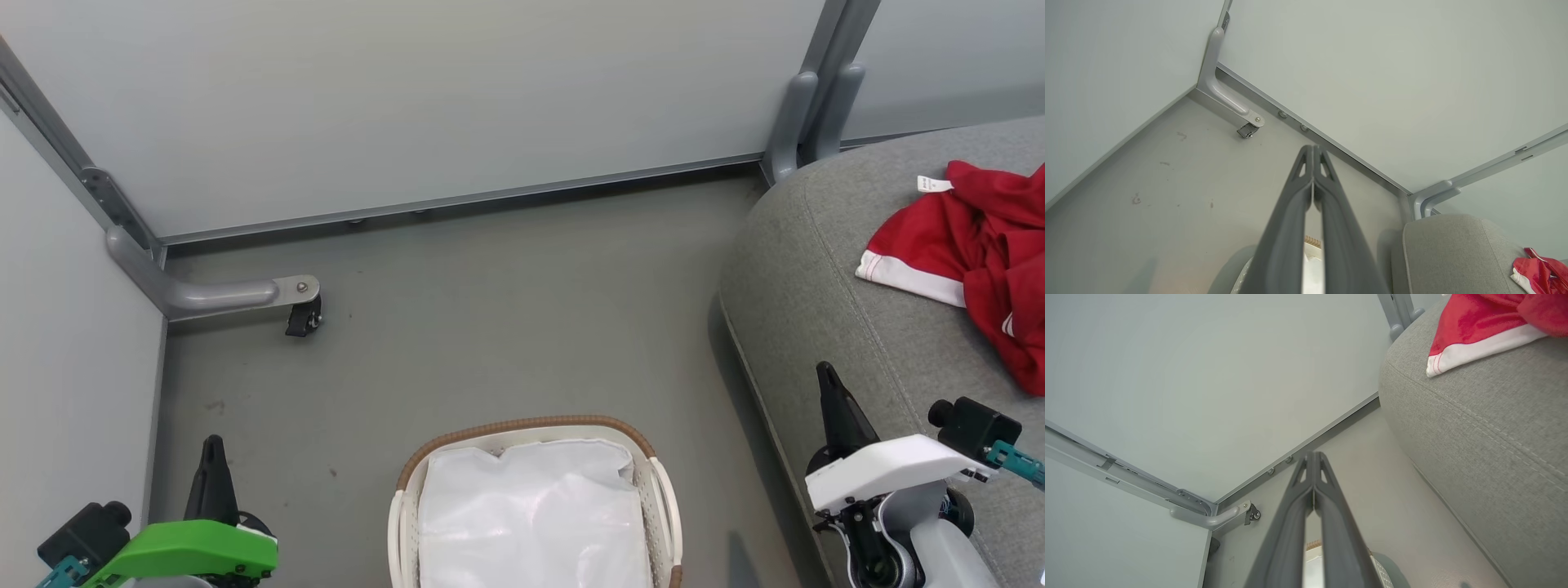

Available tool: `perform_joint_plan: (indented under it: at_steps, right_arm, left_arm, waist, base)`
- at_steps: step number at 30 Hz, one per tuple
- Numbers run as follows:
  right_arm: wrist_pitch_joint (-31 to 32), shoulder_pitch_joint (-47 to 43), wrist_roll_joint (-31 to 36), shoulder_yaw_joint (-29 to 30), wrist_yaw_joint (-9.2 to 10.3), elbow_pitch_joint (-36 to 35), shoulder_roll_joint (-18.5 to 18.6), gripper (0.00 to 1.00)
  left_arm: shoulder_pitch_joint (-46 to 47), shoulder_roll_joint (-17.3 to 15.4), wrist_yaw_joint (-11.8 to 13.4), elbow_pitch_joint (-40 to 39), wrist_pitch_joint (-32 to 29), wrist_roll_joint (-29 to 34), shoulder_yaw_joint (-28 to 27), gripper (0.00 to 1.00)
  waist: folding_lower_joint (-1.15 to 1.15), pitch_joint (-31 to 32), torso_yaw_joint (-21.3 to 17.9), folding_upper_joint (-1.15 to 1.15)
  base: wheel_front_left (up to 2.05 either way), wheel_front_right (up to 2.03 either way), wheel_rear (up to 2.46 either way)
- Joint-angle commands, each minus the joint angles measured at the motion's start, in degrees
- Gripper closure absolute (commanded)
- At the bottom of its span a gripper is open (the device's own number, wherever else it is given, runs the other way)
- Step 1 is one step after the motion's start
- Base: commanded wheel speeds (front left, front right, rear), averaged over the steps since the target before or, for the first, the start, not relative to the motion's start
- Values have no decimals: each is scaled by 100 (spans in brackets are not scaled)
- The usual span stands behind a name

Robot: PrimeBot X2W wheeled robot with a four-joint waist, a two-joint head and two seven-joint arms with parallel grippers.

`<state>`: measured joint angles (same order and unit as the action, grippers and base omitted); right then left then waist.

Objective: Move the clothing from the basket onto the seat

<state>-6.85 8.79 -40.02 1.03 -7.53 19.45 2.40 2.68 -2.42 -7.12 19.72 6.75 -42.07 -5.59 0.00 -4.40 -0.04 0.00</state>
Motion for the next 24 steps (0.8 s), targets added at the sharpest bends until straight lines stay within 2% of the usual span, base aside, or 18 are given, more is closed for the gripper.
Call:
perform_joint_plan:
  at_steps: [1,24]
  right_arm:
    - [52,-1,-218,36,2,-105,35,100]
    - [489,-86,-1888,212,3,-262,45,100]
  left_arm:
    - [158,-39,-18,-104,-45,-205,-27,100]
    - [239,-48,-29,-267,-475,-1815,-56,100]
  waist:
    - [0,7,0,0]
    - [0,111,1,0]
  base:
    - [0,0,0]
    - [0,0,0]
